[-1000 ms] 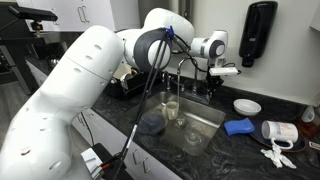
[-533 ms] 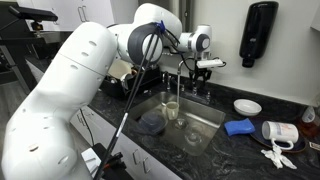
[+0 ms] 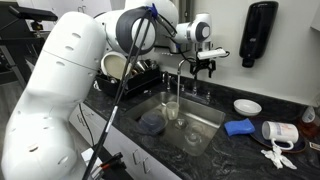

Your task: Open the faucet then close the faucet

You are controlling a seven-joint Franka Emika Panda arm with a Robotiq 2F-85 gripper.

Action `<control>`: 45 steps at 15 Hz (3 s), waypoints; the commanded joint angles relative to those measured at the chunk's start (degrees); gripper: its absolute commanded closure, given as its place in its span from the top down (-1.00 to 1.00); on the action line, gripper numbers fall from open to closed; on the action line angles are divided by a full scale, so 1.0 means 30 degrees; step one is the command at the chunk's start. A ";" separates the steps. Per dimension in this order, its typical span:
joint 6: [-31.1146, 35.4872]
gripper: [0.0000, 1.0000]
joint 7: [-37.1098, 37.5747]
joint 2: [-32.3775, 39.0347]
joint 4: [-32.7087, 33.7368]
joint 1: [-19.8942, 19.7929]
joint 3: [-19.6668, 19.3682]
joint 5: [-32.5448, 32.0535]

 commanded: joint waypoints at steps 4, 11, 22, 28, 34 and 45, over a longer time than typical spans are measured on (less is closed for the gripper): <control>0.0052 1.00 -0.0915 -0.2817 -0.3803 -0.0723 0.0176 0.1117; -0.0103 1.00 -0.0439 -0.2559 -0.3498 -0.0513 -0.0086 0.1224; 0.0855 0.15 0.4071 -0.2307 -0.4271 -0.0906 -0.0339 0.3316; 0.2376 -0.66 0.5484 -0.1457 -0.4053 -0.1140 -0.0243 0.3552; 0.4106 -1.00 0.6508 -0.0081 -0.3682 -0.1173 -0.0317 0.3118; 0.7551 -1.00 1.2815 0.1234 -0.3608 0.1613 -0.3641 -0.5432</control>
